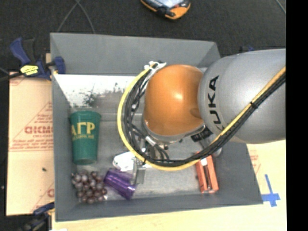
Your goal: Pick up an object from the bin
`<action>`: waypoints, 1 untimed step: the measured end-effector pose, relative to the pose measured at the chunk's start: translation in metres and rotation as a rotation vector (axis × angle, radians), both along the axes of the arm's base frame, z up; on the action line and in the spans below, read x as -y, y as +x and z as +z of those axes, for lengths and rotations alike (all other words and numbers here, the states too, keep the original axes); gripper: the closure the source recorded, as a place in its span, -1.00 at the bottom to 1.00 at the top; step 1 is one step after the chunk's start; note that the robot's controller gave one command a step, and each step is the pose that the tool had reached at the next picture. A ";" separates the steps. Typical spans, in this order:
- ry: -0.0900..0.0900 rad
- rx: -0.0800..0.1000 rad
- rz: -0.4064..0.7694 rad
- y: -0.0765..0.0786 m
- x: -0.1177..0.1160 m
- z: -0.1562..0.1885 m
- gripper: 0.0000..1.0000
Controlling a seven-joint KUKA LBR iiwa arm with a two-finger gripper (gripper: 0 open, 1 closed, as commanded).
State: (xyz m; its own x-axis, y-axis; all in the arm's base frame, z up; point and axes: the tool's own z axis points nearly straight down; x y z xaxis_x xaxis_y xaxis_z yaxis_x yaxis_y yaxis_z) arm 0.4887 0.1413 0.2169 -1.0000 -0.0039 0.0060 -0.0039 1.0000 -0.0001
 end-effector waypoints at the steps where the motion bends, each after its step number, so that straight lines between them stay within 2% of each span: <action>1: 0.002 0.008 -0.005 0.002 0.001 0.004 -1.00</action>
Offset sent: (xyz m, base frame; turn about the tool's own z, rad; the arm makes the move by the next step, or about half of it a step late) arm 0.0752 -0.0624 -0.1469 -0.0705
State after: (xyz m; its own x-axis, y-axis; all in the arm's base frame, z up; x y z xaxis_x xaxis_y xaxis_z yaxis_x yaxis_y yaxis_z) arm 0.4904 0.1404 0.2213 -1.0000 0.0009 -0.0021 0.0009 1.0000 0.0014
